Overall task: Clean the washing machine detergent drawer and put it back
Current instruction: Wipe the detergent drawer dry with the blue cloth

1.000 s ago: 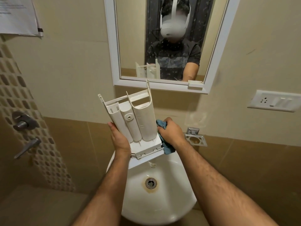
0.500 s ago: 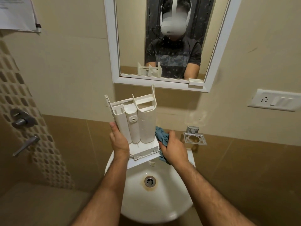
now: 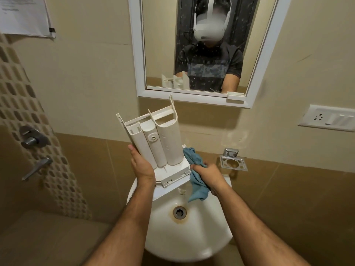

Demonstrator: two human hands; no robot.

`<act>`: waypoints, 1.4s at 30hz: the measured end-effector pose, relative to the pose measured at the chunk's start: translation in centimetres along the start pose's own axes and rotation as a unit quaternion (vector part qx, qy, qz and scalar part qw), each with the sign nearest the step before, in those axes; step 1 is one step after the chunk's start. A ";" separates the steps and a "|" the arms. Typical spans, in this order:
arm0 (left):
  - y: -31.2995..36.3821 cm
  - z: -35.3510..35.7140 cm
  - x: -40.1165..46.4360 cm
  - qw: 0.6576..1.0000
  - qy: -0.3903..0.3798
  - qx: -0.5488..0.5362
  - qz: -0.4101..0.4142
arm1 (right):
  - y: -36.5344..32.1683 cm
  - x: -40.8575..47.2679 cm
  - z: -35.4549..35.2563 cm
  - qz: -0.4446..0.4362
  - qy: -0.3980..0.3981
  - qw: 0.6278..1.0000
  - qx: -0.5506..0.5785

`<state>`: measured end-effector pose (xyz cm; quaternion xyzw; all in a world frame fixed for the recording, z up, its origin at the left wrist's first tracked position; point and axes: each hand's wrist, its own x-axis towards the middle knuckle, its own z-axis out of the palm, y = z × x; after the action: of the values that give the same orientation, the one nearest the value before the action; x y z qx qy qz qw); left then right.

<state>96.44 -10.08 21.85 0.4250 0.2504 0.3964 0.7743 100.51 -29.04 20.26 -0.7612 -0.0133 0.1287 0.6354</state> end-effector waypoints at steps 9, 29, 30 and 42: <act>-0.1 1.3 -1.3 0.999 0.041 0.016 0.000 | 2.2 -2.9 5.6 -0.050 0.203 0.976 0.058; 1.7 2.6 -2.5 0.973 0.150 -0.158 0.078 | 1.9 -3.7 9.5 -0.015 0.088 0.995 0.039; 1.8 2.6 -2.6 0.971 0.155 -0.153 0.097 | 1.8 -3.6 9.1 -0.027 0.079 0.995 0.059; 0.8 1.8 -1.7 0.988 0.148 -0.034 0.007 | 1.7 -4.5 9.2 -0.032 0.079 0.996 -0.019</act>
<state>96.47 -12.03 23.56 0.3369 0.3456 0.4682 0.7402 93.92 -21.34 17.95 -0.7801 0.0098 0.0472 0.6238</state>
